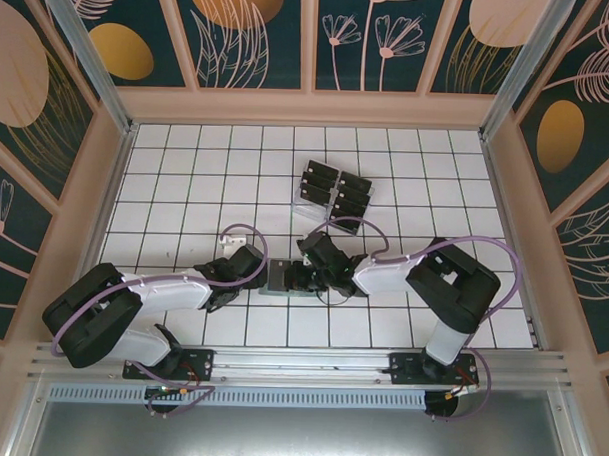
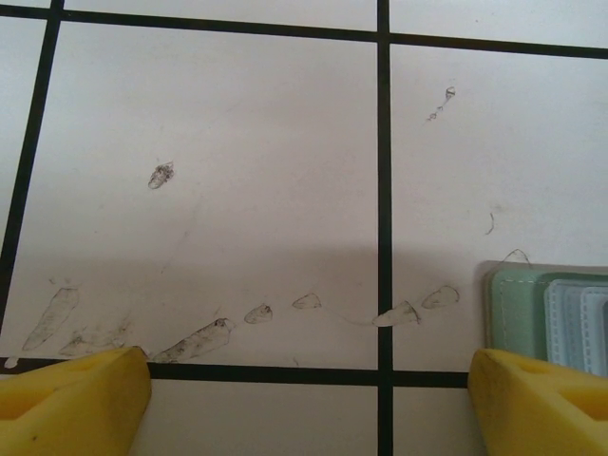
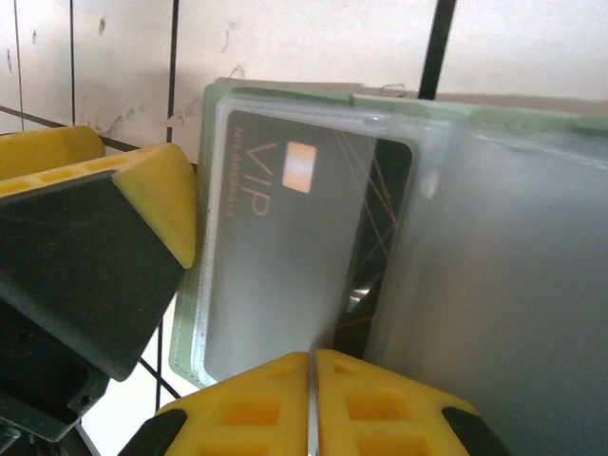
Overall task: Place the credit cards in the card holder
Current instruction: Insert the credit card into the card slot.
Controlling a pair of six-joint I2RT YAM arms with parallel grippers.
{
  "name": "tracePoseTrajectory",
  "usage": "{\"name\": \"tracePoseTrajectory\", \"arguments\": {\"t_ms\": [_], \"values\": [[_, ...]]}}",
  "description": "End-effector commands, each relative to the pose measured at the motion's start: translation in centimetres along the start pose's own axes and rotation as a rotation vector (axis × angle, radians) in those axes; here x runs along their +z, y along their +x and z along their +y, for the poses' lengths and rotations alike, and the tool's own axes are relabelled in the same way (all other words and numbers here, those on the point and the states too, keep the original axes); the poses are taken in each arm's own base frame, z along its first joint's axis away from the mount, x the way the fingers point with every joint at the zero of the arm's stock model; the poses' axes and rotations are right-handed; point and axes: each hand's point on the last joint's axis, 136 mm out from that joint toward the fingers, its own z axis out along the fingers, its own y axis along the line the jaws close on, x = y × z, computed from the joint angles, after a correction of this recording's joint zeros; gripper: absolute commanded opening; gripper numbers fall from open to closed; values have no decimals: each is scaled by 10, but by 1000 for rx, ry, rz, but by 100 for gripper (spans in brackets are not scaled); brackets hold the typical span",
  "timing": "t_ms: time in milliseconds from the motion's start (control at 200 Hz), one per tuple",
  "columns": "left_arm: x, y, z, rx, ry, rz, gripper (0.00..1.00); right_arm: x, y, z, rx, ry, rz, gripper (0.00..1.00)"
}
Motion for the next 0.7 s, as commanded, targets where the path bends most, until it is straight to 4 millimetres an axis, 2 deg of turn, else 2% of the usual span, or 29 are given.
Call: {"name": "tracePoseTrajectory", "arguments": {"t_ms": [0, 190, 325, 691], "values": [[3, 25, 1, -18, 29, 105, 89, 0, -8, 19, -10, -44, -15, 10], [-12, -2, 0, -20, 12, 30, 96, -20, -20, 25, -14, -38, -75, 18], [-16, -14, 0, -9, -8, 0, 98, -29, -27, 17, -4, -6, -107, 23], [-8, -3, 11, 7, -57, 20, 95, -19, -33, 1, 5, 32, -104, 25]]}}
